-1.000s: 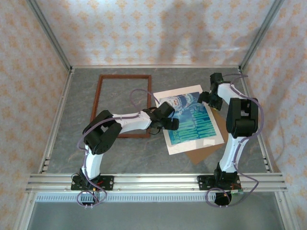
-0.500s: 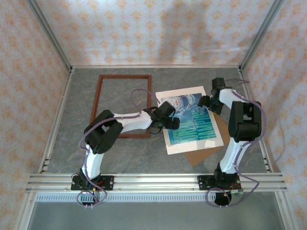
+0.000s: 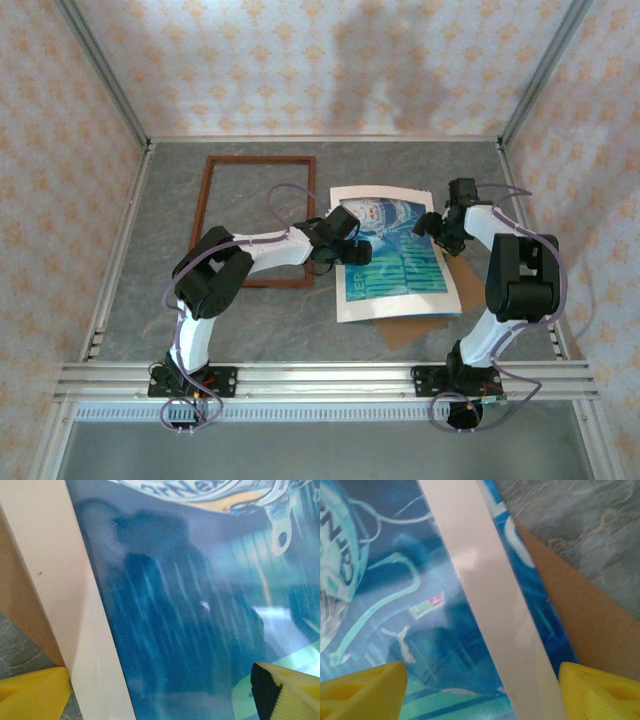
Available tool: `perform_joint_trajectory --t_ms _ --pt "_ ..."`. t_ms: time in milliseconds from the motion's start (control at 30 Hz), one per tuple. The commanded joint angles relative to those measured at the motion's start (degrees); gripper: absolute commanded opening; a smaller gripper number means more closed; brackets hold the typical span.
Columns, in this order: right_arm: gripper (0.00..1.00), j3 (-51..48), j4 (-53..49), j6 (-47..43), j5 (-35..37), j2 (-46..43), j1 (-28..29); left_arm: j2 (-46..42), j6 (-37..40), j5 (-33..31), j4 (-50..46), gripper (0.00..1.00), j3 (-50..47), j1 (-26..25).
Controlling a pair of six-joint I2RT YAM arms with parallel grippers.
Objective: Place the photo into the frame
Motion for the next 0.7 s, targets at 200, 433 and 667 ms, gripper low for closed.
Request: perform_joint_trajectory --t_ms 200,433,667 --pt "0.79 -2.1 0.2 2.1 -5.9 -4.6 -0.2 0.8 -0.4 -1.1 2.8 0.91 -0.4 1.6" --pt "0.83 -3.2 2.7 4.0 -9.3 -5.3 -2.2 0.2 -0.5 -1.6 3.2 0.91 -1.5 1.6" --pt "0.86 -3.4 4.4 5.3 -11.3 -5.3 -3.6 0.1 -0.6 -1.8 3.4 0.91 -1.7 1.6"
